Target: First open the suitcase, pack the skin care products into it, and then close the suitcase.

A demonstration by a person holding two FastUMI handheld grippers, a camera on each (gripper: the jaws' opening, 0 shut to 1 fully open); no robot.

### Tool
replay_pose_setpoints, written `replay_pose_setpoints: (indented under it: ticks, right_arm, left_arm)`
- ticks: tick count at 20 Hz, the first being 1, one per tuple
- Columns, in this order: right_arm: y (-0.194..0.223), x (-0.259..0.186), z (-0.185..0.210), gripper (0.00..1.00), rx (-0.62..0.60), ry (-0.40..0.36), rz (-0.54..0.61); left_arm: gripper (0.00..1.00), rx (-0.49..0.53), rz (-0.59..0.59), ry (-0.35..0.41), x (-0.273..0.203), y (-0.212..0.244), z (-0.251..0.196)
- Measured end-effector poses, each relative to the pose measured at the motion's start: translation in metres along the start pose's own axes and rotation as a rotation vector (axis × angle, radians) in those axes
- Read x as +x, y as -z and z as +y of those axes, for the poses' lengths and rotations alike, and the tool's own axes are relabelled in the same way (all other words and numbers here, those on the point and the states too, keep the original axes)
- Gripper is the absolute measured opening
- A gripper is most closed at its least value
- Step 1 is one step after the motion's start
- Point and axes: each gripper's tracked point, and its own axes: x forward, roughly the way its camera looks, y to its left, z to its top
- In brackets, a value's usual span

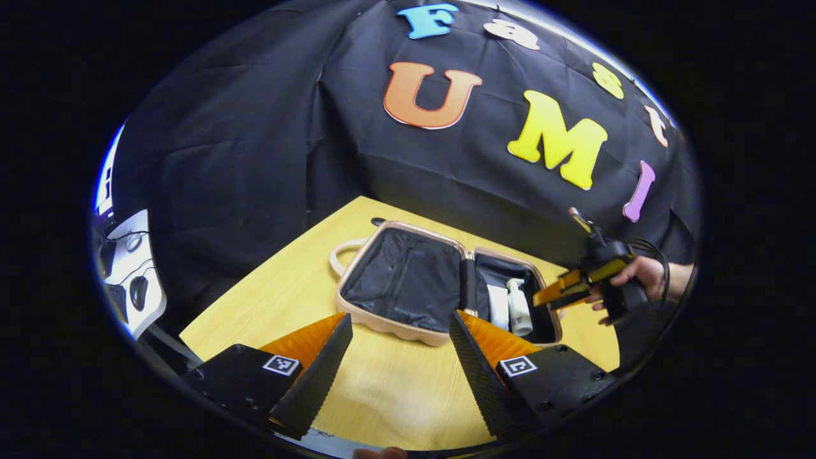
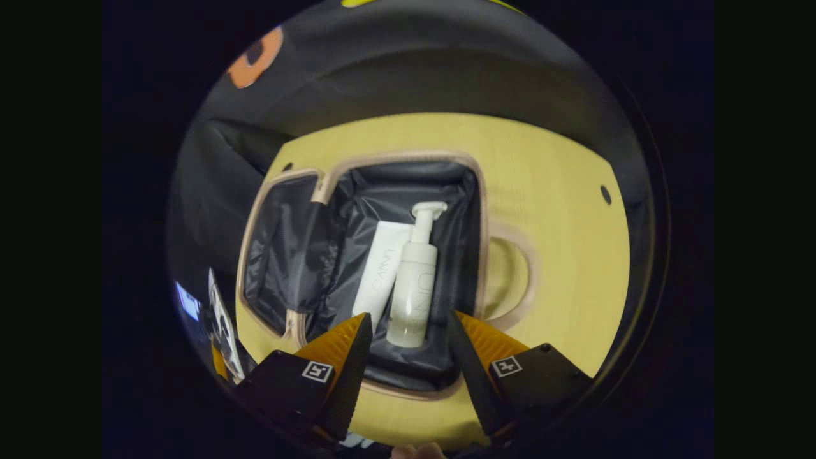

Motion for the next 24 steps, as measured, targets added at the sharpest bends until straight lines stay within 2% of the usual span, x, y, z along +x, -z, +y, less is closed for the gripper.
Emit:
replay_pose_setpoints:
  ticks: [2, 3, 5, 8, 13, 15, 18, 21, 24]
  right_arm:
    - [-0.022, -0.045, -0.005, 0.72, -0.051, -0.043, -0.195]
    - [-0.031, -0.069, -0.009, 0.68, -0.069, -0.059, -0.286]
    - [-0.037, -0.115, -0.017, 0.72, -0.101, -0.072, -0.437]
    - [-0.040, -0.174, -0.024, 0.72, -0.164, -0.081, -0.618]
    - [-0.042, -0.248, -0.034, 0.72, -0.226, -0.046, -0.836]
    - [-0.043, -0.259, -0.046, 0.72, -0.222, -0.006, -0.865]
    - [-0.037, -0.258, -0.053, 0.72, -0.208, 0.021, -0.839]
    - [-0.036, -0.260, -0.060, 0.72, -0.109, -0.006, -0.818]
    - [-0.035, -0.257, -0.071, 0.72, -0.071, 0.023, -0.802]
  left_arm:
    - [0.98, -0.046, -0.025, 0.051, 0.015, -0.014, 0.007]
    - [0.98, -0.057, -0.038, 0.060, 0.022, -0.021, 0.018]
    - [0.97, -0.088, -0.038, 0.067, 0.039, -0.029, 0.040]
    - [0.96, -0.142, -0.008, 0.083, 0.069, -0.026, 0.070]
    - [0.96, -0.343, 0.023, 0.096, 0.114, -0.020, 0.118]
    - [0.96, -0.452, 0.011, 0.113, 0.136, -0.024, 0.129]
    - [0.94, -0.585, 0.004, 0.174, 0.164, -0.030, 0.140]
    - [0.91, -0.674, 0.061, 0.180, 0.193, -0.015, 0.149]
    - [0.88, -0.729, 0.094, 0.197, 0.207, -0.004, 0.147]
